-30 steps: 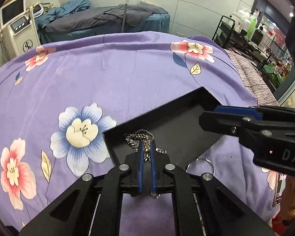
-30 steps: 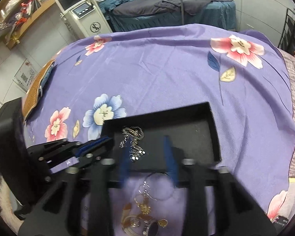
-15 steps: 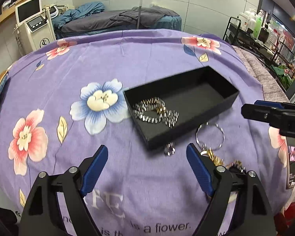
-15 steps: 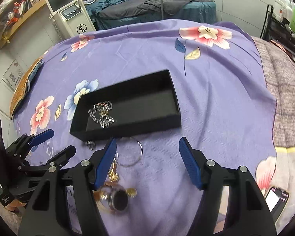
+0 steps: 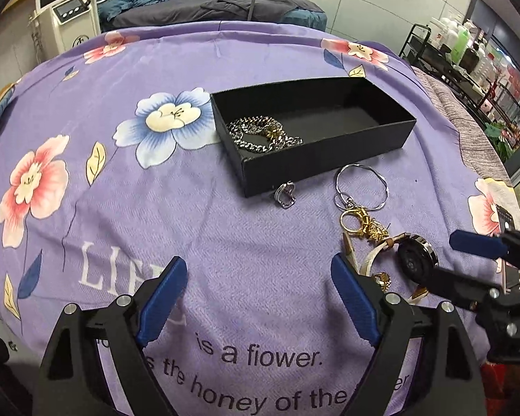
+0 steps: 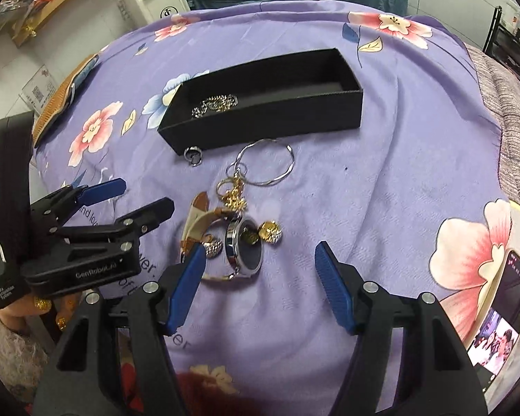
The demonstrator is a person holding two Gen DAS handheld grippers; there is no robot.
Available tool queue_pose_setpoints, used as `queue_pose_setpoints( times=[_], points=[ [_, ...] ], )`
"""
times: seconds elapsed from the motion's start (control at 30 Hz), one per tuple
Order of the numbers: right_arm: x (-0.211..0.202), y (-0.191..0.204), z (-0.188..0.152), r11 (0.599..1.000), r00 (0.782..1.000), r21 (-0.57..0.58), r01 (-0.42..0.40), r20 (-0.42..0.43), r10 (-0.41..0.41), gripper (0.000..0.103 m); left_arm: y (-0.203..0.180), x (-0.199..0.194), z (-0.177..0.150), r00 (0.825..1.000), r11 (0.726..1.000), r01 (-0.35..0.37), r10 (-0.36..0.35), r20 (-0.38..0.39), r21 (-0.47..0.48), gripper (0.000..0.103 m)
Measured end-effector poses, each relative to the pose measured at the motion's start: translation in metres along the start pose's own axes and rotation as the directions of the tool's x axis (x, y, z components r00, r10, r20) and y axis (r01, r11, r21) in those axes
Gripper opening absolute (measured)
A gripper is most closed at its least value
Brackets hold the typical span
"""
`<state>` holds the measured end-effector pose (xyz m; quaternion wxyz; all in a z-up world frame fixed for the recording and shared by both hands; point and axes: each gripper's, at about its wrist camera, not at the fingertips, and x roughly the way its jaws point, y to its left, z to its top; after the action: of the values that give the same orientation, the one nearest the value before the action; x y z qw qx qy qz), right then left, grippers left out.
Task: Organize jewelry
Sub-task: 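Move the left gripper to the small silver ring beside the box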
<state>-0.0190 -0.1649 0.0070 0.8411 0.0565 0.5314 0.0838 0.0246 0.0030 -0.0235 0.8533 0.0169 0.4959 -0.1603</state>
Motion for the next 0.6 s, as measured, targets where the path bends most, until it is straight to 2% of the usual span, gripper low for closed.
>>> queue_pose_setpoints(
  times=[0.37,0.4,0.53,0.6],
  points=[
    [0.017,0.008,-0.008,1.000,0.999,-0.007,-0.005,-0.044,0.004,0.052,-0.005,0.006,-0.004,1.000,1.000,-0.024,0.023,-0.007,-0.006,0.071],
    [0.018,0.008,-0.008,1.000,0.999,-0.008,-0.003,-0.043,0.002,0.047,-0.005,0.007,-0.001,1.000,1.000,-0.021,0.021,-0.005,-0.012,0.069],
    [0.020,0.008,-0.008,1.000,0.999,-0.010,0.009,-0.047,-0.009,0.031,-0.004,0.015,0.013,1.000,0.998,-0.005,0.005,-0.001,-0.060,0.048],
    [0.020,0.009,-0.008,1.000,0.998,-0.014,0.004,-0.056,-0.004,0.023,-0.006,0.021,0.021,1.000,0.997,0.009,-0.009,-0.001,-0.082,0.047]
  ],
)
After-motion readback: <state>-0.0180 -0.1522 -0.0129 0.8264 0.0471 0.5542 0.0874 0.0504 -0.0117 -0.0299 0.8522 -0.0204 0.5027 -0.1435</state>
